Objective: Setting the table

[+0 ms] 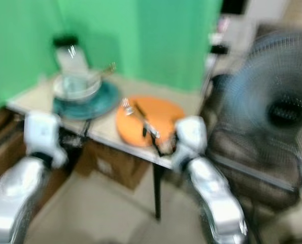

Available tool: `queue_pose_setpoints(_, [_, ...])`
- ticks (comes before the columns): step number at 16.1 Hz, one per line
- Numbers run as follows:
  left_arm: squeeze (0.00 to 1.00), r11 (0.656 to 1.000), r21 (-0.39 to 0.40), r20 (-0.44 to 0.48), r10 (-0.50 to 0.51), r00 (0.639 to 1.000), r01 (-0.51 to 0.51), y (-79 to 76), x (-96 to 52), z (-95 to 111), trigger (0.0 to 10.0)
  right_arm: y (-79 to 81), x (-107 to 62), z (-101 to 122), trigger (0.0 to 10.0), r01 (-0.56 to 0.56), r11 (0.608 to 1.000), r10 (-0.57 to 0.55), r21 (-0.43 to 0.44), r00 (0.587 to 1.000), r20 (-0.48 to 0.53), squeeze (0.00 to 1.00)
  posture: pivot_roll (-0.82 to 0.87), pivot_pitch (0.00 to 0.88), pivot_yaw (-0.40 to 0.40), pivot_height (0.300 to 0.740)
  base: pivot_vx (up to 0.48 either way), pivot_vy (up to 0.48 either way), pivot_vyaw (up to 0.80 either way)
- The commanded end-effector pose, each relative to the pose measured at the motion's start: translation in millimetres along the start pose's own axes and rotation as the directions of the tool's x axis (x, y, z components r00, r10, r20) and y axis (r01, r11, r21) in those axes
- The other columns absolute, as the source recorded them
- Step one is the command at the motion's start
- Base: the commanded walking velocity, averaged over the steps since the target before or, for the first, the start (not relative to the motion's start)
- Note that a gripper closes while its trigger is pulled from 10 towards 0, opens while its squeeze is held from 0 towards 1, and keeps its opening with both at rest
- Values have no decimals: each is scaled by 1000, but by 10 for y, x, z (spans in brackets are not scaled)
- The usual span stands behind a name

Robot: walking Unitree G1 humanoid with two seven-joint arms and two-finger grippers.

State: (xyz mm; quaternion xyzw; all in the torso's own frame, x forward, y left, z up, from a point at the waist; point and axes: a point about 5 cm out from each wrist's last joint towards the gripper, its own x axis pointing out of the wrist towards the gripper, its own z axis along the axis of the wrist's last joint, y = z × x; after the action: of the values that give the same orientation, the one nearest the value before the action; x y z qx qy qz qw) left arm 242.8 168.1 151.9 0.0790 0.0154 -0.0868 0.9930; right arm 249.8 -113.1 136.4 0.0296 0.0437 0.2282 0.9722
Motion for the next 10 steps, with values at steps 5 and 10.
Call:
queue_pose_setpoints(5, [0, 1000, 5, 31, -30, 999, 30, -68, -7, 75, 10000, -150, -18, 25, 10000, 19, 999, -19, -37, 1000, -3, 1000, 133, 0, 54, 740, 308, 0, 550])
queue_pose_setpoints(10, [0, 992, 30, 20, -124, 992, 123, -94, -25, 63, 10000, -310, 102, 71, 10000, 63, 997, -66, -46, 995, -69, 1000, 133, 0, 53, 740, 55, 0, 0])
